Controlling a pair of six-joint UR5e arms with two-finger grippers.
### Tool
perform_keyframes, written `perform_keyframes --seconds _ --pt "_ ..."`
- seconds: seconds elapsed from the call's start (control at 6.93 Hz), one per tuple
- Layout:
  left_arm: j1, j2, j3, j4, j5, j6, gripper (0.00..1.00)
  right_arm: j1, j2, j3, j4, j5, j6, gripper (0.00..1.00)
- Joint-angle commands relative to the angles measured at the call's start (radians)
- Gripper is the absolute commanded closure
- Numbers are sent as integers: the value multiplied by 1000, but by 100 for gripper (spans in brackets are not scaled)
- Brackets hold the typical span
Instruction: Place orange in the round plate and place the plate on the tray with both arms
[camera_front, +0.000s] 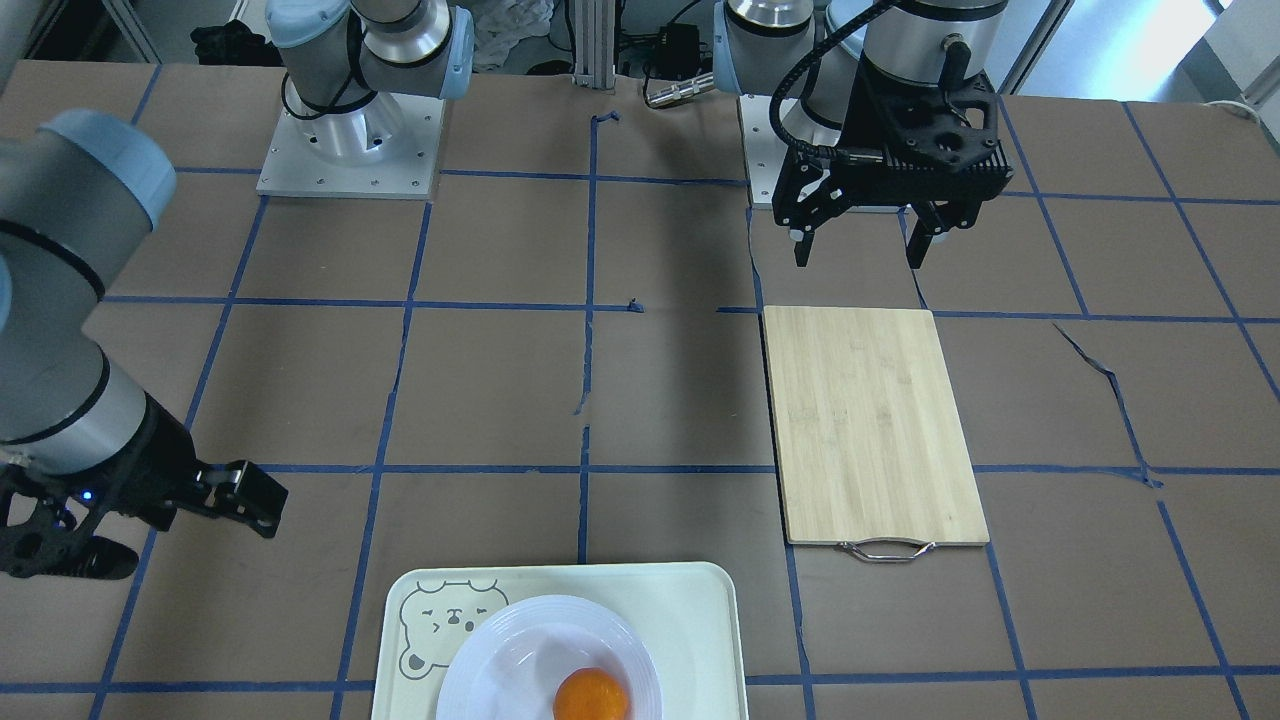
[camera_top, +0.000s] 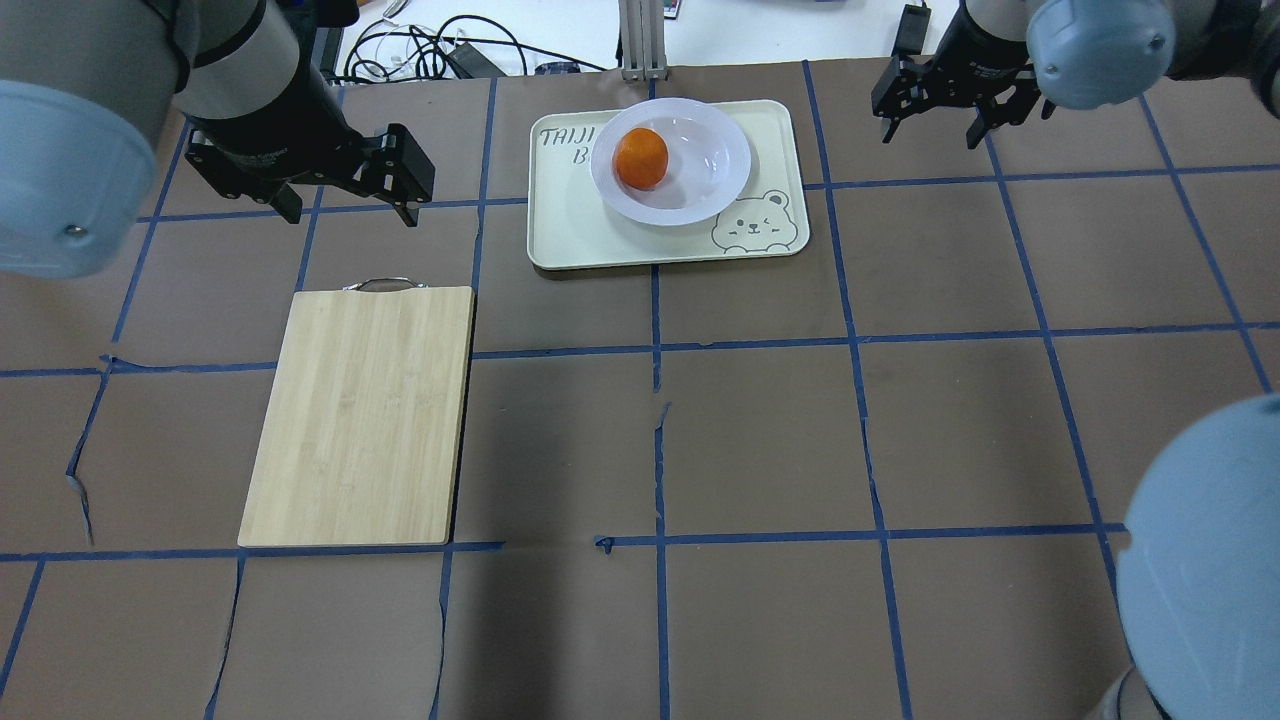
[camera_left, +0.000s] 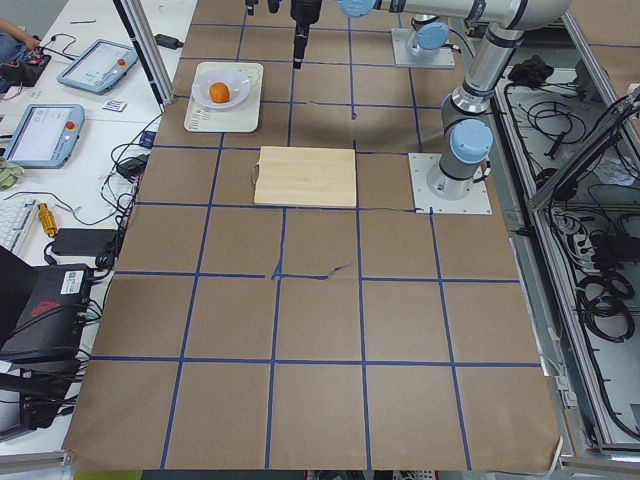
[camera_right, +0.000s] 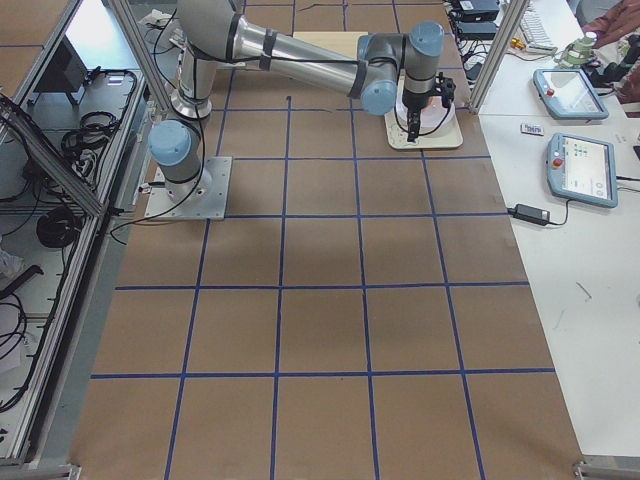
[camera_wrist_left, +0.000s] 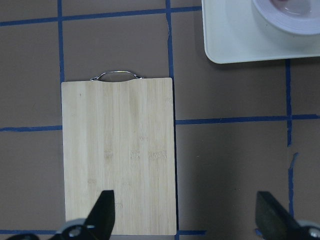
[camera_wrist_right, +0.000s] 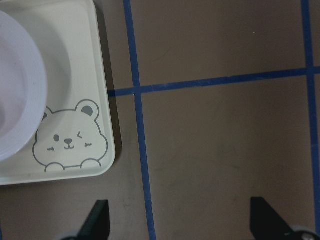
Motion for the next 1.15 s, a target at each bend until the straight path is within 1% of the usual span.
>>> perform_keyframes --seconds 0.0,0.14,0.29,0.72,1.01 --pt "0 0 0 0 0 0 0 40 -176 4 206 -24 -16 0" --pt "0 0 0 0 0 0 0 66 -219 15 269 -24 -13 0" --pt "0 0 0 -2 0 0 0 68 -238 9 291 -22 -13 0" --pt "0 0 -2 -2 0 -1 0 85 -253 10 299 -45 -13 0" --pt "9 -5 2 3 -12 0 0 93 -252 13 301 -50 -48 0"
